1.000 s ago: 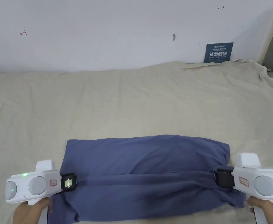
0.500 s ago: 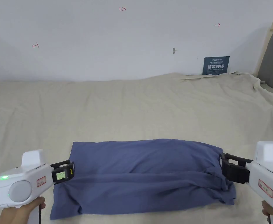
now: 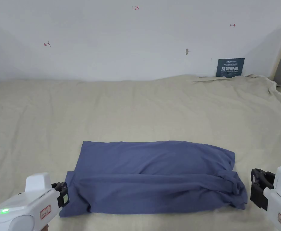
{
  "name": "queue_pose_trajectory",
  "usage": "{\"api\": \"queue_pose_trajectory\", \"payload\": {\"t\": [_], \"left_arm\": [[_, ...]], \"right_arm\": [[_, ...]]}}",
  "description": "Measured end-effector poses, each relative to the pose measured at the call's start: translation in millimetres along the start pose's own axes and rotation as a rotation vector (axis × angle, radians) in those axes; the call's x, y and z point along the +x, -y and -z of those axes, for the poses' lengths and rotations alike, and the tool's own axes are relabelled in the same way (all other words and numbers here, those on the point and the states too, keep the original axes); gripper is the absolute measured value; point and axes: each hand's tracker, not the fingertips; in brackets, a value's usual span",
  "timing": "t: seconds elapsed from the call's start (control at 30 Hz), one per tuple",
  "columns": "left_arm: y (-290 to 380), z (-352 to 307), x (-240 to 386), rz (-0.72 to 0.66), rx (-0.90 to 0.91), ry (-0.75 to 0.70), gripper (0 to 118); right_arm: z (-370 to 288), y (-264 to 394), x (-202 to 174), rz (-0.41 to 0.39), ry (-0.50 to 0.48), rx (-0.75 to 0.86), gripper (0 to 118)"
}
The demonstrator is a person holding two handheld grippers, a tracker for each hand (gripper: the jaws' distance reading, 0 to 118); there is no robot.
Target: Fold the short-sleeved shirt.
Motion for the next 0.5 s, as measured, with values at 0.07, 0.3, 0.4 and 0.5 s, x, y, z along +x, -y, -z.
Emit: {"api": "queue_pose_trajectory", "payload": {"t": [0.07,0.3,0.4,0.5], "left_arm": [[-4,2,2,0.009,-0.022,-0.005,0],[-11,68,-22,0.025,-0.243,-0.018,8],[-7,96,-32,-0.022,-0.338,-0.021,59],[3,119,-36,-0.048,-0.41,-0.057,90]], "right_arm": [[3,-1,3,0.011,-0.01,-0.006,0],[18,1,5,0.014,-0.007,-0.025,0],[25,3,5,0.013,-0.006,-0.044,0],[31,6,5,0.019,-0.01,-0.066,0]]}}
